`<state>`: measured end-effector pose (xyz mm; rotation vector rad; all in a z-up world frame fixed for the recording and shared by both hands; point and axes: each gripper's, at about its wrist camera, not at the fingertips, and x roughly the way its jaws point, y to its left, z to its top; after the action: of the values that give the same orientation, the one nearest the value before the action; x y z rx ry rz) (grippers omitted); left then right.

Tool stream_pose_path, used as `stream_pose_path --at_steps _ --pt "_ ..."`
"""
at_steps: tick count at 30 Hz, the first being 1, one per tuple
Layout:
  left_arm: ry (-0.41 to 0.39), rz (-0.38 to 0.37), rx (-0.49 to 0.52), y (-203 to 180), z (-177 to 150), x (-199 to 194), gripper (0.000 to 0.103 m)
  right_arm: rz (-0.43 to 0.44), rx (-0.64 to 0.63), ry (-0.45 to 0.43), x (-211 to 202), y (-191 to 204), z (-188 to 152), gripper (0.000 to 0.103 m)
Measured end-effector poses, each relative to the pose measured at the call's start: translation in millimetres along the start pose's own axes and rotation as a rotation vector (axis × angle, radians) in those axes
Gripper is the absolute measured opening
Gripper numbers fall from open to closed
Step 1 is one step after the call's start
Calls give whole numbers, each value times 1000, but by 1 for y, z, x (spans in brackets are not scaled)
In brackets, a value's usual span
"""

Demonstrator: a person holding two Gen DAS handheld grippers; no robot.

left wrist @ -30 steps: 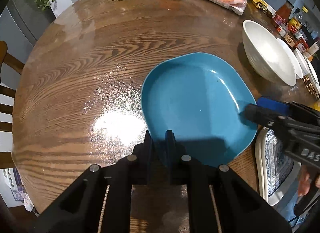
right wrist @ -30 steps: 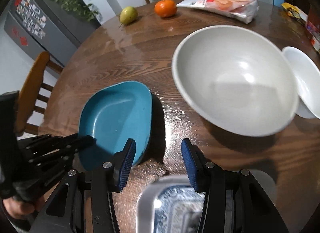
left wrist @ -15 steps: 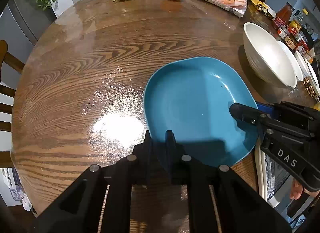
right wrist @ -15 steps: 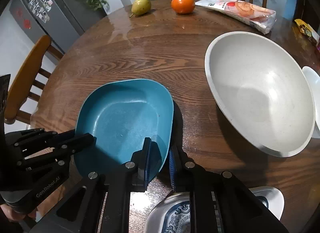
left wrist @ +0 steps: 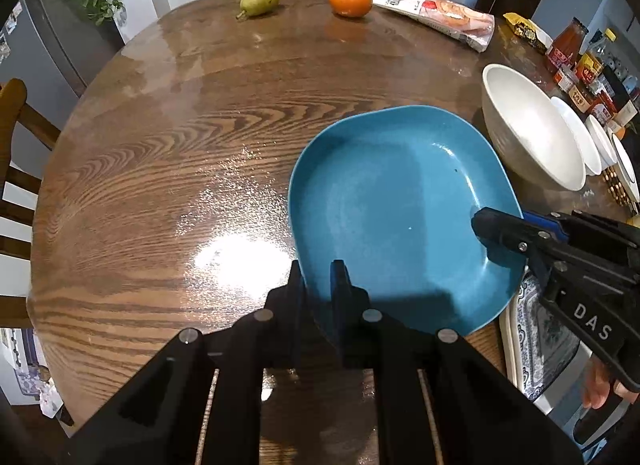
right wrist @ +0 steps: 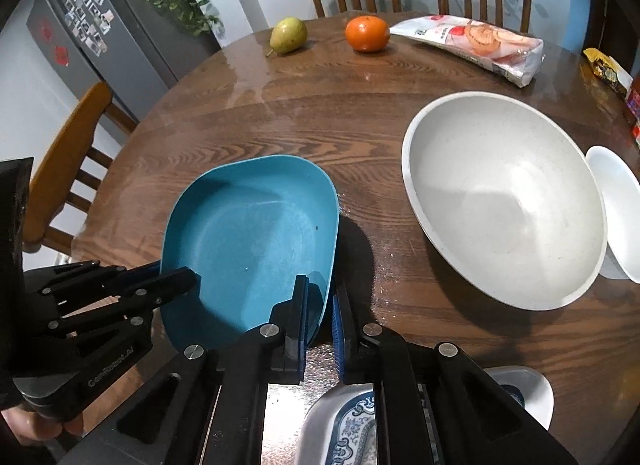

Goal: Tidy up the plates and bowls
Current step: 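Carry the teal dish with both tools over the stacked square plates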

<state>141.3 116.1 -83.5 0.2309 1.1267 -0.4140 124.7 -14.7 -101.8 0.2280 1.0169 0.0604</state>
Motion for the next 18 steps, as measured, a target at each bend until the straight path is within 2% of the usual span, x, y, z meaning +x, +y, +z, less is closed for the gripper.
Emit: stream_pose_path --at_steps 10,18 --pt "-46 12 -15 -2 -1 -20 10 24 -6 -52 -22 7 0 12" --pt "-100 -2 0 -20 -5 -46 10 29 10 -113 -52 3 -6 12"
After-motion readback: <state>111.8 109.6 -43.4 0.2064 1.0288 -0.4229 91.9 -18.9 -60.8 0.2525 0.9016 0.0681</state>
